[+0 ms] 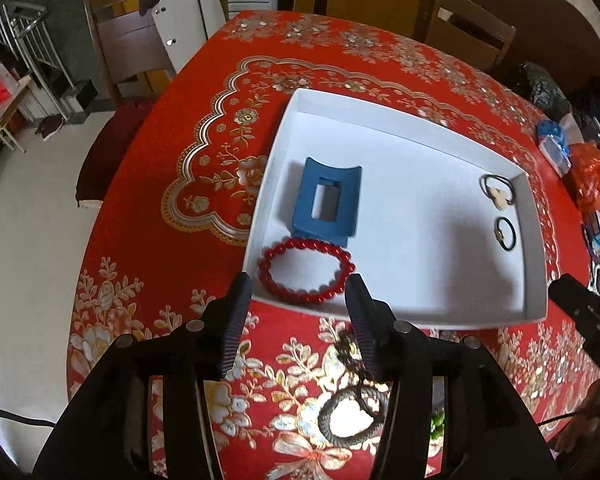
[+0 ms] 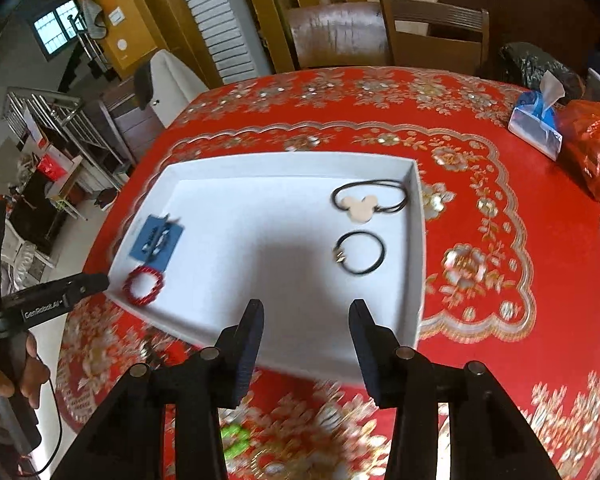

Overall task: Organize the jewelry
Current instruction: 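Withdraw both open tools from the tray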

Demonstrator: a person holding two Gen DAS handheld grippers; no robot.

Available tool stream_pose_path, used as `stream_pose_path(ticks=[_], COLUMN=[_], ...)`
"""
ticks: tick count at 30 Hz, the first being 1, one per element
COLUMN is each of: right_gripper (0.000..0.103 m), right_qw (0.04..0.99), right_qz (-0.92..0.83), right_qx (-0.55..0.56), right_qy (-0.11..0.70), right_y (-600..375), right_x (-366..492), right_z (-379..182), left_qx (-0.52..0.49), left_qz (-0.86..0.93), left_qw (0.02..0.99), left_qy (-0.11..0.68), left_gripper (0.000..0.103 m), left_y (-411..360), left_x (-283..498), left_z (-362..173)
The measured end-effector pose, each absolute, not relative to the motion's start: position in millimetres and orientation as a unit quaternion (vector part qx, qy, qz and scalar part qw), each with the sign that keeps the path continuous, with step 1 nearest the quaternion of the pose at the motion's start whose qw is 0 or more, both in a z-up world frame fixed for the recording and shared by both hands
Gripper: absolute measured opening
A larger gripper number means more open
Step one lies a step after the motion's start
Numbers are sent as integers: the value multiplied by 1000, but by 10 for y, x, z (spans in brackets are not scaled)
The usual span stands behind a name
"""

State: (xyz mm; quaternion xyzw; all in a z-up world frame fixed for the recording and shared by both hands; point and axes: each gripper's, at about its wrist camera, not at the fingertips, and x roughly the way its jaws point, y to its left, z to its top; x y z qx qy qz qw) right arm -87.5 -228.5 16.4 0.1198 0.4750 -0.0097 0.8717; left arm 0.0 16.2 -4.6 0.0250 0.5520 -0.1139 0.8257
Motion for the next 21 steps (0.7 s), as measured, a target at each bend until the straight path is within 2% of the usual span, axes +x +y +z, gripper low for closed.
stream_pose_path(ticks=[5,9,21], right_gripper=[43,57,58], right_qw=[872,876,882], right_qz=[-8,-6,-3], right_qx=[123,121,117], right_qy=[473,468,457], right_y=[-2103,-1956,-1607], right_x=[-1037,-1159,-1430], right_z=[189,208,247], left_qx=[30,36,52], left_qz=[-120,-122,-127], left_qw=[828,834,850], left_qy=[547,537,509], left_gripper=[48,48,48], left_y=[186,230,376], left_x=[-177,-303,-631], left_z=[-6,32,121])
